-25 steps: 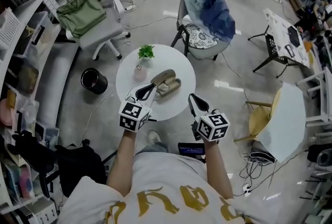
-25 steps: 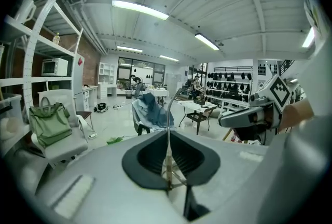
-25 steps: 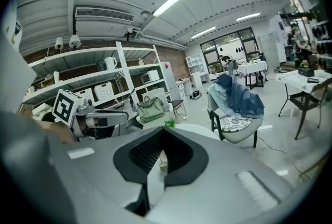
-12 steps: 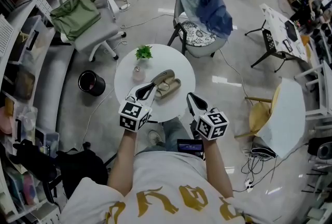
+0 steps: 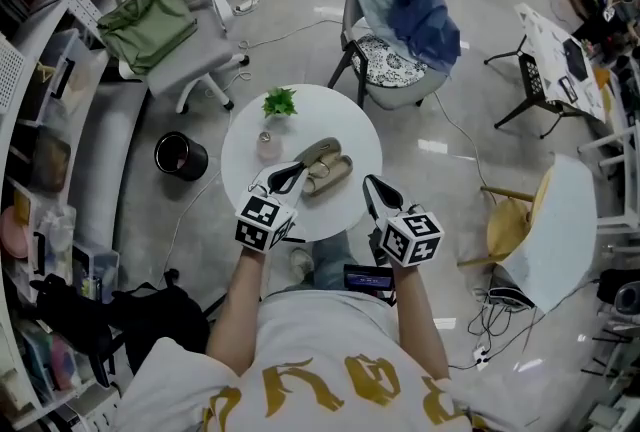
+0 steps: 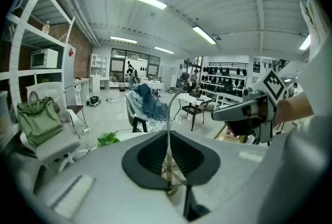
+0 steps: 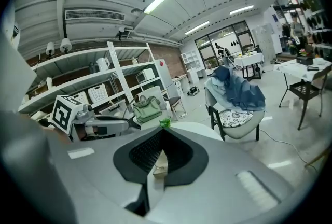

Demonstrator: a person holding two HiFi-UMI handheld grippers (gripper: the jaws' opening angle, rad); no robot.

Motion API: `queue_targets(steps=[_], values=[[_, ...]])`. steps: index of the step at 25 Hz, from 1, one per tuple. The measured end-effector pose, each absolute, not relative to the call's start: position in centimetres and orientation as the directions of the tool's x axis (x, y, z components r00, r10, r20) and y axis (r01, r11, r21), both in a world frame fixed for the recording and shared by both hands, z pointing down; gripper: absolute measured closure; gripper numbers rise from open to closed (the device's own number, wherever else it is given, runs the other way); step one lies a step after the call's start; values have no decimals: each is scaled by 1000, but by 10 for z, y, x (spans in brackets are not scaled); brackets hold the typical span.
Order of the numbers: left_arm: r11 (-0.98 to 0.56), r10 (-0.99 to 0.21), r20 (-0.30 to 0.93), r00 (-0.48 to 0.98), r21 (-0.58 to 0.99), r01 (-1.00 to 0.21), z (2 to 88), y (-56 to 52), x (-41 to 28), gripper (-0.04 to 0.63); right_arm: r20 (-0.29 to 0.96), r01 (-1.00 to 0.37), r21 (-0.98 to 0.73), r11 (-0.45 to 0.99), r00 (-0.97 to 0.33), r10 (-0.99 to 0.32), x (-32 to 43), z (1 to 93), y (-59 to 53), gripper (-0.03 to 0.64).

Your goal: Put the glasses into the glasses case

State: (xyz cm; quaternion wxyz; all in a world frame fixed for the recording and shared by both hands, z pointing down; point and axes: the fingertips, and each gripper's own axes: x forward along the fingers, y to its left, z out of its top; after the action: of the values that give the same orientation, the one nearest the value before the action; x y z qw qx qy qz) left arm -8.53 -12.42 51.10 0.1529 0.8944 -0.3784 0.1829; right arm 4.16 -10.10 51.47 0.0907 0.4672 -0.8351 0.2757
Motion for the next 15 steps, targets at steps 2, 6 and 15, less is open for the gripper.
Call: queue_targets(steps=[2, 6, 15], values=[[-673, -607, 456, 651, 139, -726, 519, -131, -80, 576, 420, -832, -381, 403, -544, -726, 46, 520, -108, 594], [-700, -570, 495, 655, 123, -703, 539, -142, -68, 577, 454, -832, -390, 394, -546, -704, 52, 538, -114, 594], [-698, -523, 559, 643, 152, -700, 579, -165, -53, 577, 503, -821, -411, 396, -567, -653, 54, 566, -131, 594]])
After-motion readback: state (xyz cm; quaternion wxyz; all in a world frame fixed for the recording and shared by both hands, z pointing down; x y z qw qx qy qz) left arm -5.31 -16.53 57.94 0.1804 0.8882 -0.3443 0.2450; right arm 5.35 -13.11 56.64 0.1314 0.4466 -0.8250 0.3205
